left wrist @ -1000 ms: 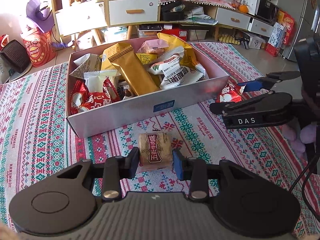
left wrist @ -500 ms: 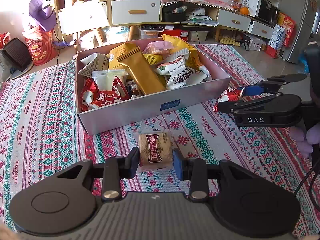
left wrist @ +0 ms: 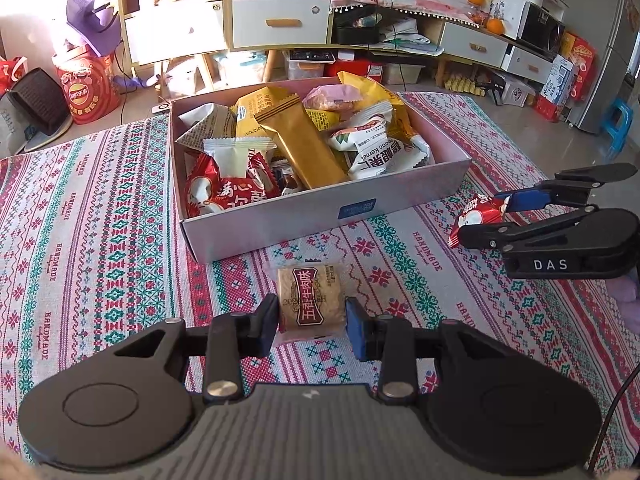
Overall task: Organize snacks
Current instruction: 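Carry the bun and red-white candy packet into the box with both tools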
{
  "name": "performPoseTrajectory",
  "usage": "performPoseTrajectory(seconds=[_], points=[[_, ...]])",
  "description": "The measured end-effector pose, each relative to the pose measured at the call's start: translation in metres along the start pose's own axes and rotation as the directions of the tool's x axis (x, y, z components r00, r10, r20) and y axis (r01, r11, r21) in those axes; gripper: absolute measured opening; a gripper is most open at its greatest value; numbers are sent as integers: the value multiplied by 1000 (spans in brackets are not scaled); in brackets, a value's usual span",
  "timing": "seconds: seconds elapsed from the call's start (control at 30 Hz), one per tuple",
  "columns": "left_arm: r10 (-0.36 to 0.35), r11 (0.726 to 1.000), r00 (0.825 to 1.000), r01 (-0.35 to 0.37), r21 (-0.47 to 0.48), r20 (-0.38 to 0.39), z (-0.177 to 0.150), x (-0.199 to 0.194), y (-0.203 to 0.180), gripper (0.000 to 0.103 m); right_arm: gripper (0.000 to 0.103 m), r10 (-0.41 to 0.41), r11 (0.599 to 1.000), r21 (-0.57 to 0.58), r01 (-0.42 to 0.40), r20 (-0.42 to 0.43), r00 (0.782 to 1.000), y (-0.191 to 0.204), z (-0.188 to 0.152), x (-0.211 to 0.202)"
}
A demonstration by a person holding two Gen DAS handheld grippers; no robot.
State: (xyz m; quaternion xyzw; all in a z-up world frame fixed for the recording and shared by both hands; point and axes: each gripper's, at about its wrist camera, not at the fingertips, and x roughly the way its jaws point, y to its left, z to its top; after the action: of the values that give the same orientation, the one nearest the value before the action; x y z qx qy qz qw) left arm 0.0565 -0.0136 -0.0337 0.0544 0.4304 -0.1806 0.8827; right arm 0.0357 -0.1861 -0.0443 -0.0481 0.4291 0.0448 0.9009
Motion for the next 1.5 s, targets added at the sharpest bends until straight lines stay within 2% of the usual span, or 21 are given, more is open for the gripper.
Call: performPoseTrajectory(seconds=[0.5, 0.93, 1.13, 1.5], points=[[-11, 1000, 1000, 11, -23, 4, 6, -12, 6, 42, 51, 62, 997, 59, -57, -76, 995, 15, 5, -23], [0, 997, 999, 4, -82, 54, 25, -22, 23, 42, 51, 99, 983, 161, -92, -37, 994, 7, 22, -29], [-2, 993, 997, 12, -116, 83, 39, -18, 30, 42, 51, 124, 967, 221, -124, 14, 992, -2, 35, -28], [-5, 997, 994, 14, -81, 108, 62, 6, 17, 42, 51, 124, 923, 354, -152, 101, 987, -30, 47, -6]])
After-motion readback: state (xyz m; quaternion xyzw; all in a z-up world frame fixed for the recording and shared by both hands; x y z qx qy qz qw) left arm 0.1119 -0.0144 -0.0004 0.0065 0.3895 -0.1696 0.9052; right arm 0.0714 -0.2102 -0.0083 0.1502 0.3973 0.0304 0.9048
